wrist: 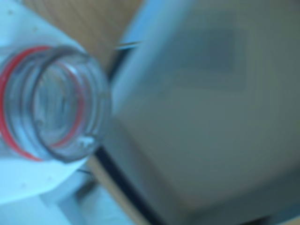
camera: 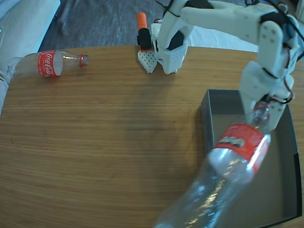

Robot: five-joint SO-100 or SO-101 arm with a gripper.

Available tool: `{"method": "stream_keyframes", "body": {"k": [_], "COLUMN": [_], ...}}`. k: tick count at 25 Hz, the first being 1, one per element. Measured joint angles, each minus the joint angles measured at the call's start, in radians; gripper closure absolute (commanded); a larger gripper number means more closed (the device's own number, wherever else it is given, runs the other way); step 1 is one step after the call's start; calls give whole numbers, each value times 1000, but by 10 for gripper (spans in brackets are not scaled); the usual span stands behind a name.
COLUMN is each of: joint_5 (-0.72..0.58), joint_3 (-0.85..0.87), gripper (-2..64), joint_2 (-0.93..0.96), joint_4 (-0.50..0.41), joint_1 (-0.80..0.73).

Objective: Grasp the bottles and put them in the box.

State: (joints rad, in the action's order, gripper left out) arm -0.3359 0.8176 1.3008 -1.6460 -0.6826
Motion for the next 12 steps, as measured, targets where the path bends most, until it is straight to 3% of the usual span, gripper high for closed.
{"method": "stream_keyframes", "body": {"k": [8,12], "joint_5": [-5,-112], "joint_3": [97,97], "gripper": [618,619], "joint_2": [0,0], "joint_4": [0,0], "joint_1": [-127,-117]}}
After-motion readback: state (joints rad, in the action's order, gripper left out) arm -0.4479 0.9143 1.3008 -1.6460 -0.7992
